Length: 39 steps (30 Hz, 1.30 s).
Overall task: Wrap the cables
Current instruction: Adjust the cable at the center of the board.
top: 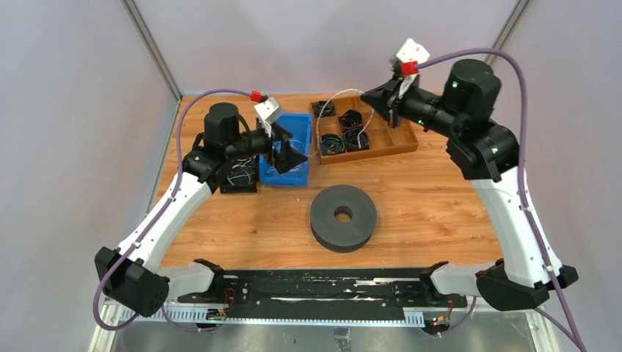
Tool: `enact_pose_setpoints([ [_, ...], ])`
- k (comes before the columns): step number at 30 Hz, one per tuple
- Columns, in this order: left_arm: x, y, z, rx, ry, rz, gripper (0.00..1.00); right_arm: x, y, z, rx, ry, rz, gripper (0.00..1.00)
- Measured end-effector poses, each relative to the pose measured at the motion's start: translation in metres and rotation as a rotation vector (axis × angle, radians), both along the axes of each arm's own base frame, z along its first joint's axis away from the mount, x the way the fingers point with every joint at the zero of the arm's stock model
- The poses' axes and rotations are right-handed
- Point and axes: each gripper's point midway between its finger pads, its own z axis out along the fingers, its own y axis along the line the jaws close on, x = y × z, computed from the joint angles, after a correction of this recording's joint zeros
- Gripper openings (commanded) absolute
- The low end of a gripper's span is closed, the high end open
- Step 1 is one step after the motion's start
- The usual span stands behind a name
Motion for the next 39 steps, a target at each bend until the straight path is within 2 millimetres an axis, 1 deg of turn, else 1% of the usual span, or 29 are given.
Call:
enact_pose_setpoints([
  [1, 0.003, 0.004, -0.008, 0.019, -0.006, 0.017, 0.98, 0.000, -0.007, 0.004, 0.009, -0.006, -0.029, 0.01],
  [3, 0.012, 0.020, -0.027, 0.065, -0.016, 0.073, 1.00, 0.002, -0.023, 0.017, 0.030, -0.024, -0.091, 0.01],
  [5, 0.017, 0.032, -0.051, 0.122, -0.032, 0.107, 1.00, 0.001, -0.032, 0.030, 0.048, -0.039, -0.131, 0.01],
  [8, 0.018, 0.040, -0.086, 0.188, -0.047, 0.113, 1.00, -0.004, -0.044, 0.051, 0.079, -0.063, -0.171, 0.00],
  [10, 0.022, 0.042, -0.105, 0.227, -0.052, 0.115, 1.00, -0.011, -0.050, 0.066, 0.103, -0.083, -0.187, 0.01],
  [12, 0.033, 0.043, -0.116, 0.255, -0.059, 0.126, 0.99, -0.018, -0.057, 0.081, 0.126, -0.107, -0.203, 0.01],
  [16, 0.057, 0.045, -0.130, 0.288, -0.072, 0.181, 0.98, -0.033, -0.071, 0.107, 0.165, -0.158, -0.233, 0.01],
  [18, 0.064, 0.045, -0.133, 0.290, -0.078, 0.197, 0.97, -0.039, -0.075, 0.114, 0.178, -0.171, -0.238, 0.01],
  [21, 0.071, 0.040, -0.133, 0.272, -0.084, 0.195, 0.97, -0.044, -0.077, 0.117, 0.187, -0.171, -0.238, 0.01],
  [25, 0.077, 0.023, -0.126, 0.216, -0.065, 0.135, 0.95, -0.046, -0.081, 0.116, 0.185, -0.161, -0.247, 0.01],
  [28, 0.079, 0.007, -0.116, 0.157, -0.046, 0.070, 0.88, -0.044, -0.083, 0.113, 0.179, -0.151, -0.260, 0.01],
  [32, 0.081, -0.006, -0.104, 0.098, -0.015, 0.022, 0.76, -0.043, -0.083, 0.111, 0.176, -0.146, -0.263, 0.00],
  [34, 0.079, -0.010, -0.101, 0.075, 0.002, 0.000, 0.66, -0.043, -0.084, 0.111, 0.176, -0.146, -0.263, 0.01],
  [35, 0.077, -0.013, -0.100, 0.064, 0.013, -0.016, 0.59, -0.043, -0.084, 0.111, 0.176, -0.146, -0.264, 0.00],
  [37, 0.074, -0.015, -0.100, 0.048, 0.039, -0.032, 0.52, -0.043, -0.084, 0.111, 0.176, -0.146, -0.264, 0.01],
  [39, 0.071, -0.017, -0.102, 0.041, 0.058, -0.048, 0.40, -0.043, -0.085, 0.111, 0.176, -0.146, -0.269, 0.01],
])
